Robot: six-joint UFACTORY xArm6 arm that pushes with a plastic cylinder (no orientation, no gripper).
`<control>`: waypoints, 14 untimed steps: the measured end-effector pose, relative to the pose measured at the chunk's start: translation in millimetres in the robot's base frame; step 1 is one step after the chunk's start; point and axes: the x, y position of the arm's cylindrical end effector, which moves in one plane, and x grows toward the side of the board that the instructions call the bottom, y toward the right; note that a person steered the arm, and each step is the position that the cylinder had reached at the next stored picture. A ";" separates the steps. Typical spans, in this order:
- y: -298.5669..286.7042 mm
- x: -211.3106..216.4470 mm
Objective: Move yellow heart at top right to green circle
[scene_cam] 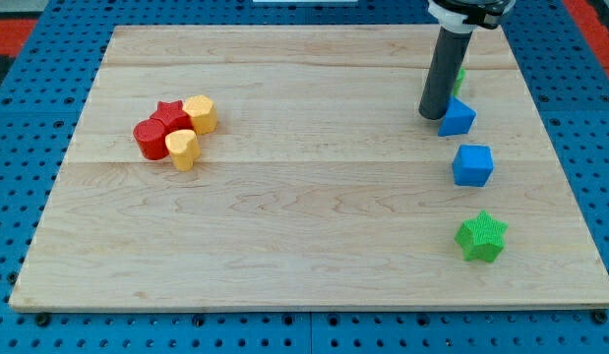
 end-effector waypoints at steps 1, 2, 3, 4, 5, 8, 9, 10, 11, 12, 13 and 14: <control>-12.5 0.0; -66.5 0.1; -78.7 68.7; -127.9 119.2; -231.9 112.1; -315.8 70.9; -260.0 67.2; -254.1 32.7; -220.2 15.2; -192.2 -19.8; -208.2 -59.0; -253.4 -74.0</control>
